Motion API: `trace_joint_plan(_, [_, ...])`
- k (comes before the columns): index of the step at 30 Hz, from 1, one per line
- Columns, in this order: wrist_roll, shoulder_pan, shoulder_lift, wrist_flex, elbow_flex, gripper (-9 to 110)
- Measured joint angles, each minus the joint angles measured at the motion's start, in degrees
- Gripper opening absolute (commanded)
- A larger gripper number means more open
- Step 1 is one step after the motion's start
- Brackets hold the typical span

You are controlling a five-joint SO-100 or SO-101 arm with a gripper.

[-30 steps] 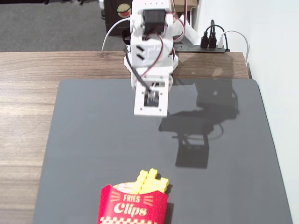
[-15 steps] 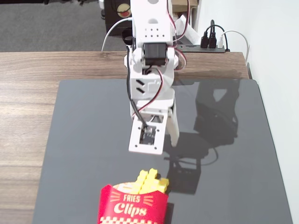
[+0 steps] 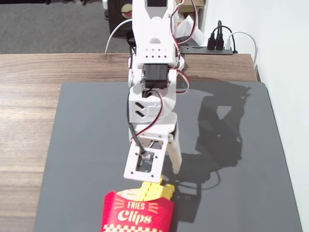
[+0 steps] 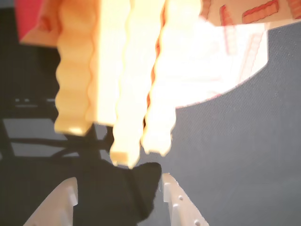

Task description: Grab a fry

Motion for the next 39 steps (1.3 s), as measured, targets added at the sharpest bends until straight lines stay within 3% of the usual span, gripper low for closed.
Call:
trace_joint_plan(21, [0.4, 0.0, -7.3, -1.2, -7.6, 23])
trace_joint_plan(24, [0.4, 0.0, -7.4, -1.2, -7.6, 20])
trace_joint_plan(30, [0.4, 0.0, -7.4, -1.2, -7.6, 2])
trace_joint_plan(39, [0.4, 0.0, -7.4, -1.1, -7.6, 1])
